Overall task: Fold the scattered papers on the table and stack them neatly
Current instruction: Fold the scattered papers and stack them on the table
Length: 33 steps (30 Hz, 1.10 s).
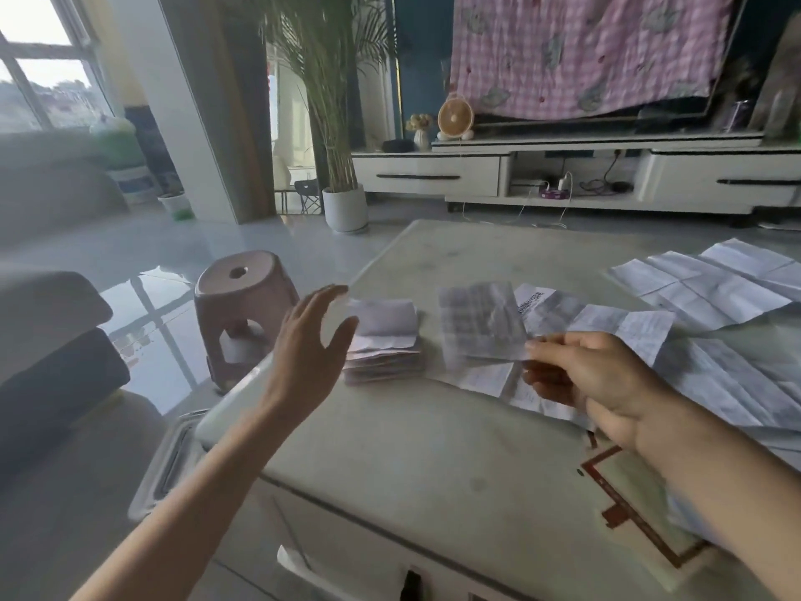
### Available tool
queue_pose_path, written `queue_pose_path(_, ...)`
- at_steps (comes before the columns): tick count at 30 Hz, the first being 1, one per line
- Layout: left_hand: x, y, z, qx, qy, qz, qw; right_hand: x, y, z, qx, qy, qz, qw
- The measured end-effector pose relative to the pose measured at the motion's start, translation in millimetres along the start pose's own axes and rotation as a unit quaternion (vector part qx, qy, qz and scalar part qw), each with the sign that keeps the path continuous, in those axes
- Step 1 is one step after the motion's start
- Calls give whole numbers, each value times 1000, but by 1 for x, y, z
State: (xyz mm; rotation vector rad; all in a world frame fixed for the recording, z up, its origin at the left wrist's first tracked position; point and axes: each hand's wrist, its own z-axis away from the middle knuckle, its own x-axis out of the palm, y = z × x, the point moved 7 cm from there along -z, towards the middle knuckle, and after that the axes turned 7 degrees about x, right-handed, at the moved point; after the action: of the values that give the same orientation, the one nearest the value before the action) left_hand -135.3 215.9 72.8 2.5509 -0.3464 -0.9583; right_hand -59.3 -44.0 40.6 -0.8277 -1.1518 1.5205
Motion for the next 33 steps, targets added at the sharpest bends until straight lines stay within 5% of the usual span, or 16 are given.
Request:
queue_pose_path(5,48,-19,-42,81,-156,-83,981,9,8,-15,31,-1,-45,999)
queue_pose_path(9,79,-41,-59,37,-271,-138,952,10,9,-17,27,2,-39,999)
queue_pose_path(14,40,-34,-76,12,-111,-16,994,8,2,-21,13,12,-41,999)
queue_pose_path(21,-9,-19,-64,-60,-96,82,990,23,-8,-24,18,3,-63,998)
queue_pose_path(24,-3,-40,-36,-264,-96,310,908,33,-7,-21,25,-11,-67,997)
queue_pose_path(26,13,-50,-4,-378,-100,370,843,37,-5,-18,28,-12,-62,998)
queue_pose_path(33,40,-49,62,-424,-143,358,819,54,23,-7,57,-28,-28,998)
